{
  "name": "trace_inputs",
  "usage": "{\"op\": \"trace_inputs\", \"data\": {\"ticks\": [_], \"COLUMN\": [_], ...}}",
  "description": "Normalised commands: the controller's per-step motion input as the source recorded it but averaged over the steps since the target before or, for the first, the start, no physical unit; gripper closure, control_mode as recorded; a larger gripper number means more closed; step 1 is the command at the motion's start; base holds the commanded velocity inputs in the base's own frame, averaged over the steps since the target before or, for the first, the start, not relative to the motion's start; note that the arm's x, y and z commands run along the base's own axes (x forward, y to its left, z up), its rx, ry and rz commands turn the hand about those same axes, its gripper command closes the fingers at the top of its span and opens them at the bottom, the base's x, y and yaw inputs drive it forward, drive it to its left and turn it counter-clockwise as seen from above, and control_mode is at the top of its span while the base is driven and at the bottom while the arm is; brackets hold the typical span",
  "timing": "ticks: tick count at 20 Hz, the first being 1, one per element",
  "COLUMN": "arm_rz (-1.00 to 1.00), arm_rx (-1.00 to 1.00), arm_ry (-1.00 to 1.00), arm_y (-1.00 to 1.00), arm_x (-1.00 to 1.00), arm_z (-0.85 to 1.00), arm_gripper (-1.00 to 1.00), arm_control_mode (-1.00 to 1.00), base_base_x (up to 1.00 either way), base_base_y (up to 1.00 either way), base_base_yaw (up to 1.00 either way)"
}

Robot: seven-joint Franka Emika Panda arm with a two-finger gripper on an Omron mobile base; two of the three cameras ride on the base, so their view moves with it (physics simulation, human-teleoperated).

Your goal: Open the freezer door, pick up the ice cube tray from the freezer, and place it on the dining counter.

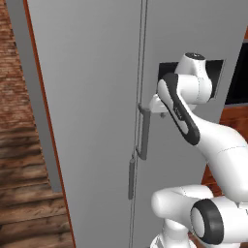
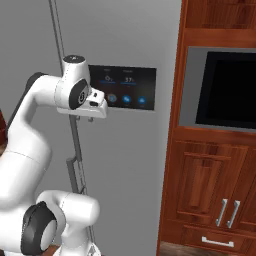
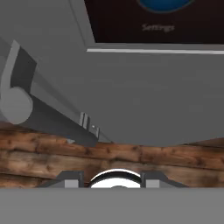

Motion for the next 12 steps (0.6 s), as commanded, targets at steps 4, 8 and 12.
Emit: {"op": "trace_inputs", "data": {"ticks": [4, 8, 12], "arm_rz": [-0.01, -0.05, -0.06], "arm_rx": [0.00, 0.00, 0.00], "arm_ry": [0.01, 0.02, 0.01], "arm_y": [0.00, -0.01, -0.01], "arm_x": [-0.44, -0.85, -0.54], "arm_z": [0.00, 0.00, 0.00], "arm_gripper": [-1.00, -1.00, -1.00], "arm_control_mode": [-1.00, -1.00, -1.00], "base_base_x": [0.00, 0.00, 0.00], "base_base_y": [0.00, 0.00, 0.00], "base_base_yaw": [0.00, 0.00, 0.00]}}
